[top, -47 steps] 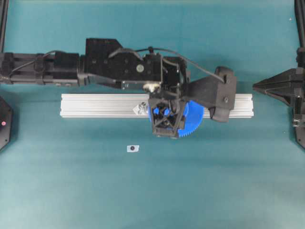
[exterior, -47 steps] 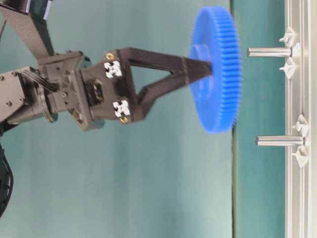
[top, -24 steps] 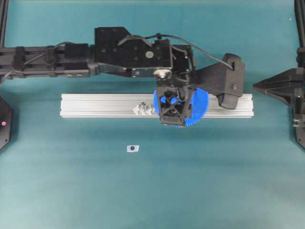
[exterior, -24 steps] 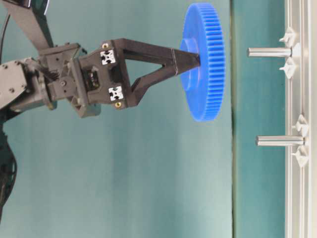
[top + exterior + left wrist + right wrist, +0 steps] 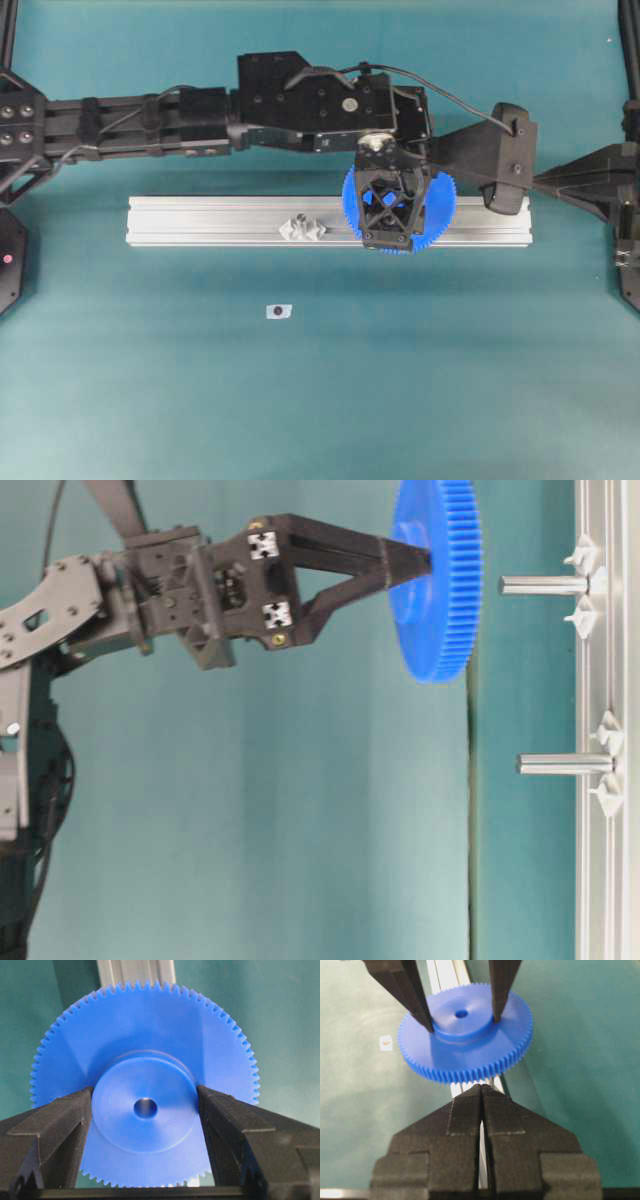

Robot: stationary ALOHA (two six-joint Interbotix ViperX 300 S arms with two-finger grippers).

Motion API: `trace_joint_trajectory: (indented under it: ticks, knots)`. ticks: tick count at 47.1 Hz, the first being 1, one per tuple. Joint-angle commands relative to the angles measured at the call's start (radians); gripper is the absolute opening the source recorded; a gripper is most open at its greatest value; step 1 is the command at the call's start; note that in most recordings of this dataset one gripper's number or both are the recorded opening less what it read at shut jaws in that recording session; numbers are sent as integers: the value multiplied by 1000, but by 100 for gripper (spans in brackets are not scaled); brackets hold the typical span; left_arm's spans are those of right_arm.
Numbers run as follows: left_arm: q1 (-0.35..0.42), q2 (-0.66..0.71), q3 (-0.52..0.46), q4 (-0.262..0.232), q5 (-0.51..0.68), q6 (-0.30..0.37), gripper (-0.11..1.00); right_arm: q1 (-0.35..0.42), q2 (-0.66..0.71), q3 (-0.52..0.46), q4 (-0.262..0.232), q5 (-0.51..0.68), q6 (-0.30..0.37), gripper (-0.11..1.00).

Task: Find the location of the shaft and insert the large gear.
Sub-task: 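Align the gear's center hole with the right metal shaft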

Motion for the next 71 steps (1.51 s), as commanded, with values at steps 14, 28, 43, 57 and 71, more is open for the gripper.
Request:
trace_joint_trajectory:
  ticks: [14,28,43,57,71]
  knots:
    - [6,-3,-32,3,-9,0,70,-3,-5,-6,-2,-5,8,-1]
    - [14,14,-21,3,-31,-2,70,-3,-5,-6,0,-5,8,-1]
    - [14,18,20,3,-34,-6,70,-3,-5,-6,0,-3,8,-1]
    - [15,6,84,3,-107,-12,70,-3,-6,-6,0,-3,8,-1]
    - [41,-12,101,3,-101,-11,70,-5,-6,-6,0,-3,8,-1]
